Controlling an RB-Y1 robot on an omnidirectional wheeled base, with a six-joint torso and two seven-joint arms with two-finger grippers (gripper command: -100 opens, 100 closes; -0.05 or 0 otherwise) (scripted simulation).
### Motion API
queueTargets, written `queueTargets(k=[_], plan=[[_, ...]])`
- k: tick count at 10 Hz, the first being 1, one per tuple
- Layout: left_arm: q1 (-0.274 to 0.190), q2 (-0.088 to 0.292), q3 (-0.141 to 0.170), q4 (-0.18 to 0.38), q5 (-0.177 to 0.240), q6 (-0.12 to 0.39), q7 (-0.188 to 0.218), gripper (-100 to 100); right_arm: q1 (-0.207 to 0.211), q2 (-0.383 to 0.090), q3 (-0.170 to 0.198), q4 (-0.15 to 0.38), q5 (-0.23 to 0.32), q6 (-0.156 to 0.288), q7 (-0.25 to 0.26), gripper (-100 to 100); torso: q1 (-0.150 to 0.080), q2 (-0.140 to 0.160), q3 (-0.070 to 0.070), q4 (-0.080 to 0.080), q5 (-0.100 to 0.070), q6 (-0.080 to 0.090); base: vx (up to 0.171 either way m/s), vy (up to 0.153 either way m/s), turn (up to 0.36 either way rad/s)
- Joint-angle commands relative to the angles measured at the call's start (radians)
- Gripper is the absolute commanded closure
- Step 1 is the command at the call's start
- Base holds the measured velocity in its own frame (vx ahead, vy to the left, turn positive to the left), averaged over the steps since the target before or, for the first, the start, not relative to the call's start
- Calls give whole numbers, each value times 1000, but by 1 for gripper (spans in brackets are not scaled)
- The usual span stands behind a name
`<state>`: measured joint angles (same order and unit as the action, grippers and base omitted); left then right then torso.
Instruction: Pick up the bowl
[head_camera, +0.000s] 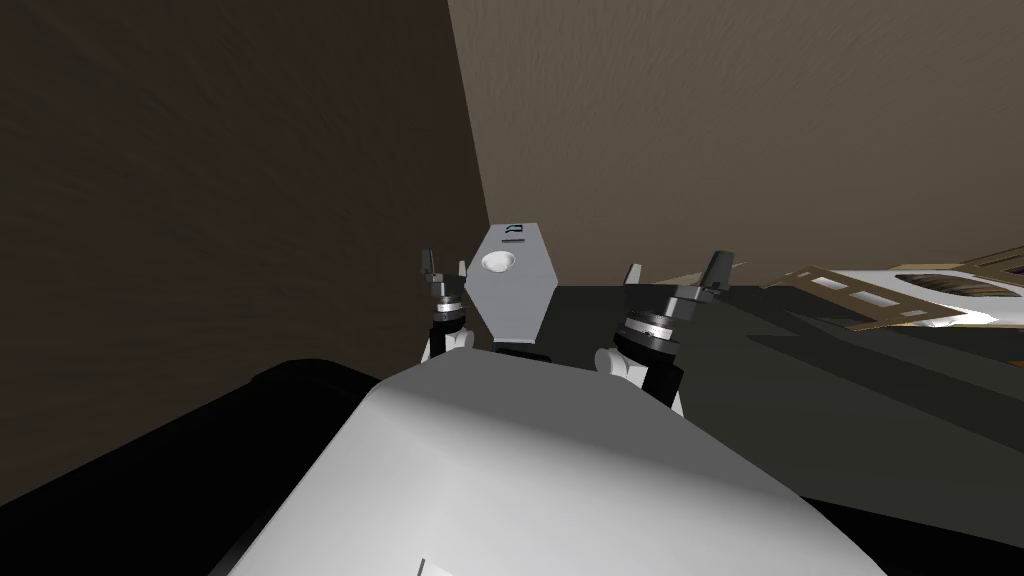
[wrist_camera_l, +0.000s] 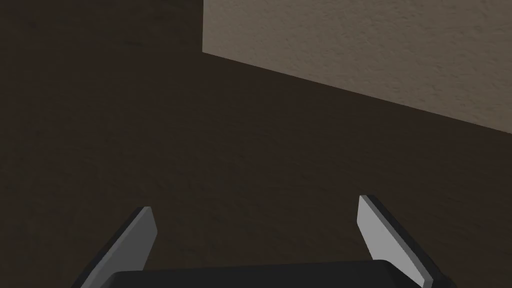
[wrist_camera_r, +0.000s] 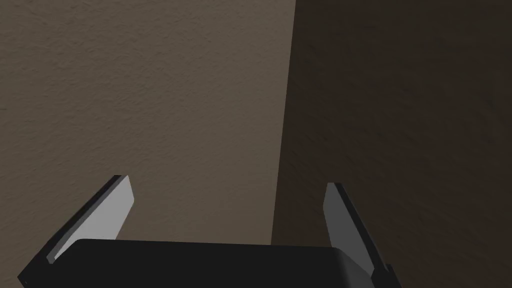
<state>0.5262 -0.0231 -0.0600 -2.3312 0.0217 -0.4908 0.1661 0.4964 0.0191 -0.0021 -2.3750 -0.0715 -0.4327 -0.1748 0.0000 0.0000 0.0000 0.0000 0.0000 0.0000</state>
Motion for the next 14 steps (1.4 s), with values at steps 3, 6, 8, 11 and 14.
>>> queueTargets(k=[3,6,8,11,14], plan=[[-50,97,10,11,4,80,-8,-100,0,0,0,0,0,0,0,0,-1,1,0,0,0,0,-13,-16,12],[-103,137,19,23,7,160,-16,-100,0,0,0,0,0,0,0,0,-1,1,1,0,0,0,-22,-22,15],[-135,152,25,30,10,212,-22,-100,0,0,0,0,0,0,0,0,-2,2,1,0,0,0,-31,-32,23],[-208,172,38,44,15,296,-35,-100,0,0,0,0,0,0,0,0,-1,1,1,0,0,0,-30,-20,22],[-248,178,45,52,18,381,-43,-100,0,0,0,0,0,0,0,0,-2,2,1,0,0,0,-30,-26,20]])
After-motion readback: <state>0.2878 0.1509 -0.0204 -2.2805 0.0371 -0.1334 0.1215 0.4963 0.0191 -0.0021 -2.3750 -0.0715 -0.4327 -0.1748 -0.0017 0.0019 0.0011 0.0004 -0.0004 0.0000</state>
